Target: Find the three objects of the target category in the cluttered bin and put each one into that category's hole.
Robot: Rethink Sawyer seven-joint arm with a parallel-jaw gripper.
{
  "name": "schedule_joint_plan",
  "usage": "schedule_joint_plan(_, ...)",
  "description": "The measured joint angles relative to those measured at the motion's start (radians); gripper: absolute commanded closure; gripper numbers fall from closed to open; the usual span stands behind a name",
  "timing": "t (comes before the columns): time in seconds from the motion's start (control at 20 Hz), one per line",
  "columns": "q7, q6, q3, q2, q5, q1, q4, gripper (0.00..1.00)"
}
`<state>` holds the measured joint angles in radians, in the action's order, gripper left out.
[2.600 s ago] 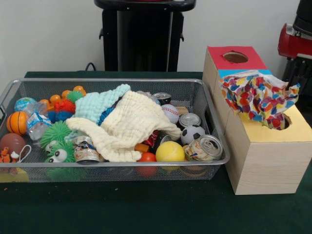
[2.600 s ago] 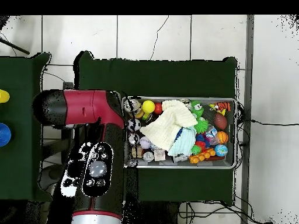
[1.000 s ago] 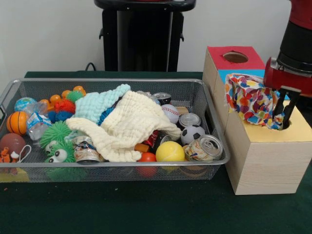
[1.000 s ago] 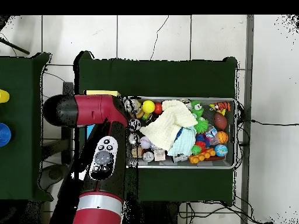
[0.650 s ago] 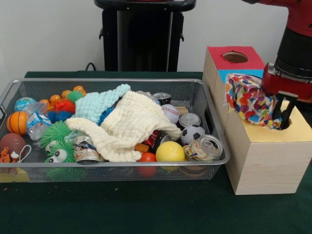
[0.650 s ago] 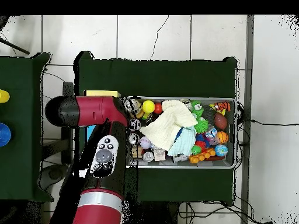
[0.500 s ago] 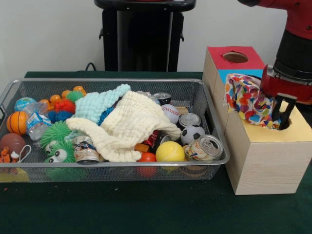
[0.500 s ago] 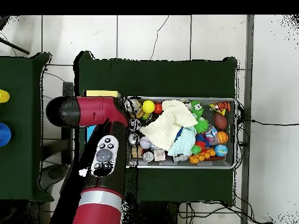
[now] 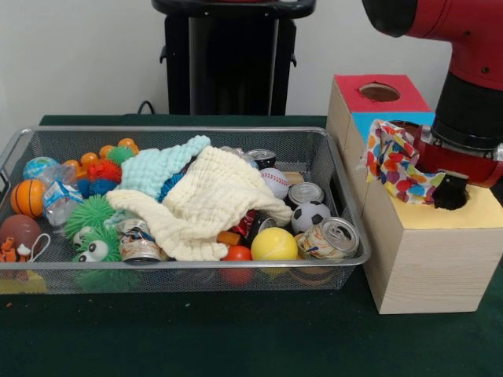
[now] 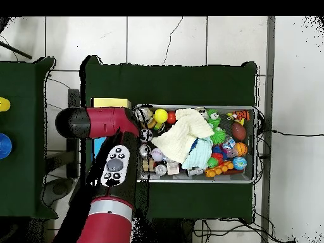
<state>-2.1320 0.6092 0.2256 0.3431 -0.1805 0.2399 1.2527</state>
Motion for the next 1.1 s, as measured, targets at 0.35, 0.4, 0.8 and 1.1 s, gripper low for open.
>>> schedule_joint_plan(0.35, 0.000, -0.014, 0.000, -0.013, 0.000, -0.001, 0.000, 1.00)
schedule_joint_plan(0.4, 0.000, -0.014, 0.000, -0.013, 0.000, -0.001, 0.000, 1.00)
schedule_joint_plan(0.8, 0.000, -0.025, -0.001, -0.014, -0.001, -0.017, 0.000, 1.00)
schedule_joint_plan(1.1, 0.000, -0.026, -0.006, -0.014, -0.001, -0.026, 0.000, 1.00)
